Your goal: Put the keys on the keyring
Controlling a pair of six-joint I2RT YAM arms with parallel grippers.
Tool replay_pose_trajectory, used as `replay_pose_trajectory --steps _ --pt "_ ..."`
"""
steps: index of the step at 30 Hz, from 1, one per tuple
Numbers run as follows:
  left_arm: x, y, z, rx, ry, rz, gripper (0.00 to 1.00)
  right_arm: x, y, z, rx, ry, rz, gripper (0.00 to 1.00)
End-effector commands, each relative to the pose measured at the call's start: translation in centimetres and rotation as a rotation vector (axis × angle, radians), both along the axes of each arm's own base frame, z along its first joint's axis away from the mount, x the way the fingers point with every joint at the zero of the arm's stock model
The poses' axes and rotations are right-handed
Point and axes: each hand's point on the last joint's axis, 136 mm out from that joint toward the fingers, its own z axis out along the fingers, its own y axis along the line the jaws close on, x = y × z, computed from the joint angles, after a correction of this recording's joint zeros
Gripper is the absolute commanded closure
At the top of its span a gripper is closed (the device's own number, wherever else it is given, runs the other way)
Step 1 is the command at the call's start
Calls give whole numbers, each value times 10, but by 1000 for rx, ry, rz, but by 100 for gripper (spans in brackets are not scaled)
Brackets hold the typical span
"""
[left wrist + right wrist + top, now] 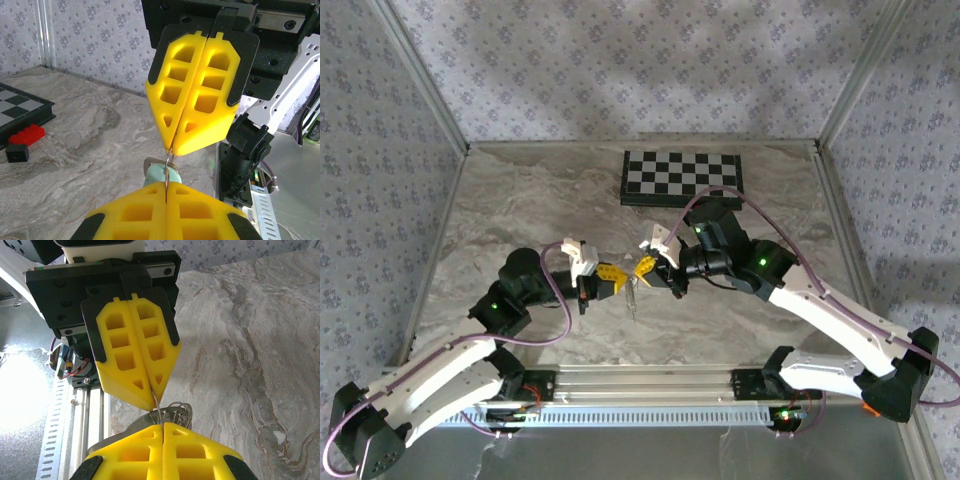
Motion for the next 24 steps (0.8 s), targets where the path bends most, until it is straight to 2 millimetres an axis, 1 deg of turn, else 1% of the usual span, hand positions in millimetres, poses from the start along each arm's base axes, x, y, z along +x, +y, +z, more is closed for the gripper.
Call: replay_pose_trajectory --steps 1,24 --pt "-4 -1 26 -46 -71 -13 100 -3 0 12 14 0 7 100" --pt "-5 -1 27 -46 -73 -18 100 2 4 7 -2 1 -2 100"
